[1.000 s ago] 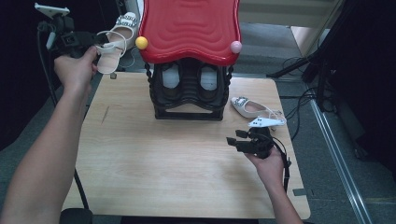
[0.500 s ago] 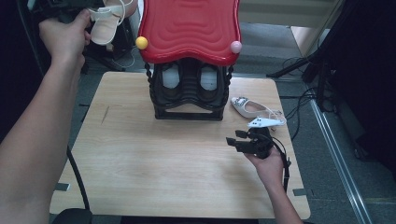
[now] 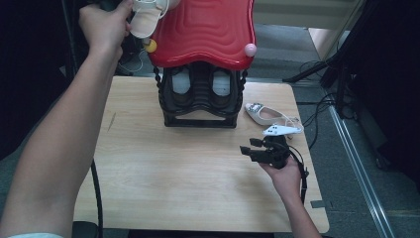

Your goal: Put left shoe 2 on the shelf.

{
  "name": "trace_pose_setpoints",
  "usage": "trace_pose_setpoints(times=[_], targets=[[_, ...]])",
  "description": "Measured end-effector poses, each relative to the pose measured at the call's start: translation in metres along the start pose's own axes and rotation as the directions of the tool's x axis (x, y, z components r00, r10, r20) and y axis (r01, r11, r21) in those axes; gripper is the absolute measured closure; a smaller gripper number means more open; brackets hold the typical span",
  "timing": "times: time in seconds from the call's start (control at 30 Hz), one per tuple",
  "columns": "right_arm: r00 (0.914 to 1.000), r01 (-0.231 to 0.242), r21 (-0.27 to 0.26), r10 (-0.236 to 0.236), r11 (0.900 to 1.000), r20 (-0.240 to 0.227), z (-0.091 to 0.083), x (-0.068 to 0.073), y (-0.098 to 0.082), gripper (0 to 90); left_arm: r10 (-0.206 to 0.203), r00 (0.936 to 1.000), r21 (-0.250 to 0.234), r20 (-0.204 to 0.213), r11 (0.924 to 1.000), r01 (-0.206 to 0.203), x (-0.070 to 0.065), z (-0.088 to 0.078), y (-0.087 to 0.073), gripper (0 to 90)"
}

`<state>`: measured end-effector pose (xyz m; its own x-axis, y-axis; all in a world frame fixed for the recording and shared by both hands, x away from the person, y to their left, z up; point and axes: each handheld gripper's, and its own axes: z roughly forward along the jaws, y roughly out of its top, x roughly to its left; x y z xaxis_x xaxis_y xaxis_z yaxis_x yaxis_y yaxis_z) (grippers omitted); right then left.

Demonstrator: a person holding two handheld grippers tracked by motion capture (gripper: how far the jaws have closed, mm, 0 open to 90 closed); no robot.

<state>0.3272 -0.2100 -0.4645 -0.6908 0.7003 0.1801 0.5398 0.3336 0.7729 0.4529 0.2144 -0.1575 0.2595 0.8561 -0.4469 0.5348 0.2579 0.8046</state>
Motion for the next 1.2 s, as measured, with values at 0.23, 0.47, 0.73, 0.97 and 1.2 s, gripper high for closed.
trace_pose_setpoints(times=[0.23, 0.47, 0.73, 0.97, 1.2], targets=[[1.0, 0.001, -0.003, -0.001, 1.0, -0.005, -0.001, 0.001, 0.0, 46.9, -0.01, 0.9999, 0.017, 0.001, 0.9998, 0.01, -0.011, 0.024, -0.005, 81.1], [1.0, 0.0, -0.003, 0.0, 1.0, -0.005, -0.001, 0.0, 0.0, 46.8, -0.012, 0.9999, 0.016, 0.005, 0.9998, 0.012, -0.017, 0.042, -0.016, 80.9], [1.0, -0.003, -0.001, 0.003, 1.0, -0.003, -0.002, 0.0, 0.0, 46.8, -0.025, 0.9997, 0.002, 0.004, 0.9997, 0.025, -0.013, 0.051, -0.026, 80.1], [1.0, 0.005, -0.002, -0.005, 1.0, -0.005, -0.001, 0.0, 0.0, 46.9, -0.011, 0.9999, -0.006, 0.004, 0.9999, 0.011, -0.012, 0.051, -0.029, 79.4], [1.0, 0.002, 0.004, -0.002, 1.0, -0.005, 0.0, 0.001, 0.0, 46.9, 0.011, 0.9997, 0.007, 0.02, 0.9999, -0.011, -0.013, 0.049, -0.031, 71.9]])
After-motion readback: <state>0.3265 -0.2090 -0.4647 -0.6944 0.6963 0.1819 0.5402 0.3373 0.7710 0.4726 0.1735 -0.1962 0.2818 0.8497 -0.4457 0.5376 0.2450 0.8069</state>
